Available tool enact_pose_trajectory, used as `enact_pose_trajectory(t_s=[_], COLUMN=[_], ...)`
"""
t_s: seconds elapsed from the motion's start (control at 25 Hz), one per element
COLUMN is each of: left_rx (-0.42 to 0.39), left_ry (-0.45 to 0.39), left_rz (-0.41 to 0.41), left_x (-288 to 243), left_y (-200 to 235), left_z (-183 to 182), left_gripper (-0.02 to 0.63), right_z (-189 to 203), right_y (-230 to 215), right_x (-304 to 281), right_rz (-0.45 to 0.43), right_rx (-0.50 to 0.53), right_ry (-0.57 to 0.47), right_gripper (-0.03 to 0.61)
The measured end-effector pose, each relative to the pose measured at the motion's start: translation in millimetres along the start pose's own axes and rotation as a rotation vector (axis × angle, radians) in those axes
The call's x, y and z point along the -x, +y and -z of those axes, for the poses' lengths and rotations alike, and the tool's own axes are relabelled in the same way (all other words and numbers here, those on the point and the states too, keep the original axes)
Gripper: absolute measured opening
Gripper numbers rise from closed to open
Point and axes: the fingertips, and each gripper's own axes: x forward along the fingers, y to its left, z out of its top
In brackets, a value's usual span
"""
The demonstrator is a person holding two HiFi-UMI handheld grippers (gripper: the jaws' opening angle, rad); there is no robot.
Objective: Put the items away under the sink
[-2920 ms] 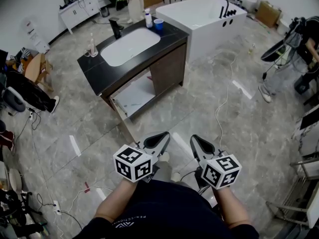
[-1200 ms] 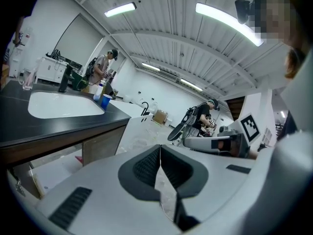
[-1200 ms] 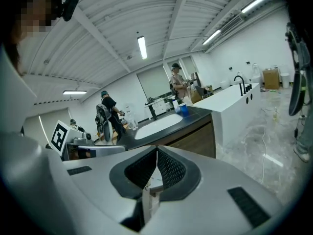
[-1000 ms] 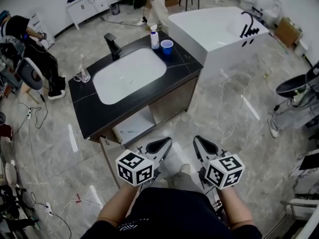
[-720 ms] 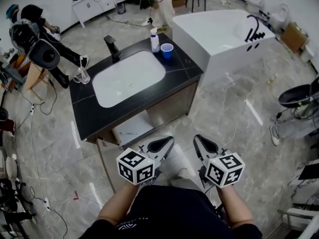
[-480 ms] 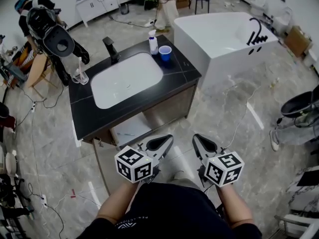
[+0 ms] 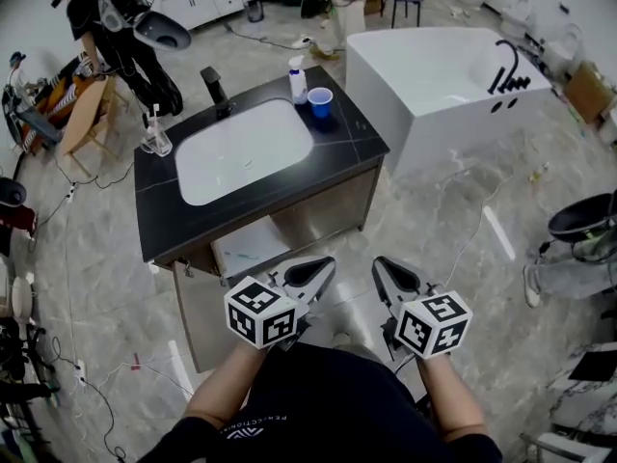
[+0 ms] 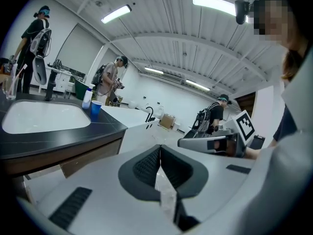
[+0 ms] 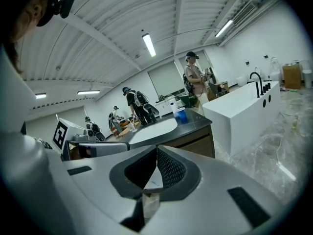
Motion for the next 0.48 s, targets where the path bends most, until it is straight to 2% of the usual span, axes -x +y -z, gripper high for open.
enact_pose_trajectory(t_s=[0.48], left_rx=[-0.007], left_ry=[-0.021], left_rz=[-0.006], left_x=[-24.1], left_y=[28.5], left_z=[-17.4], left_gripper=[0.009], right_z=[-10.1], right_y=[-22.3], right_x=[-19.9], right_rz=[0.008], right_rx=[-0.014], right_ry=[0.002], right_gripper=[0.035])
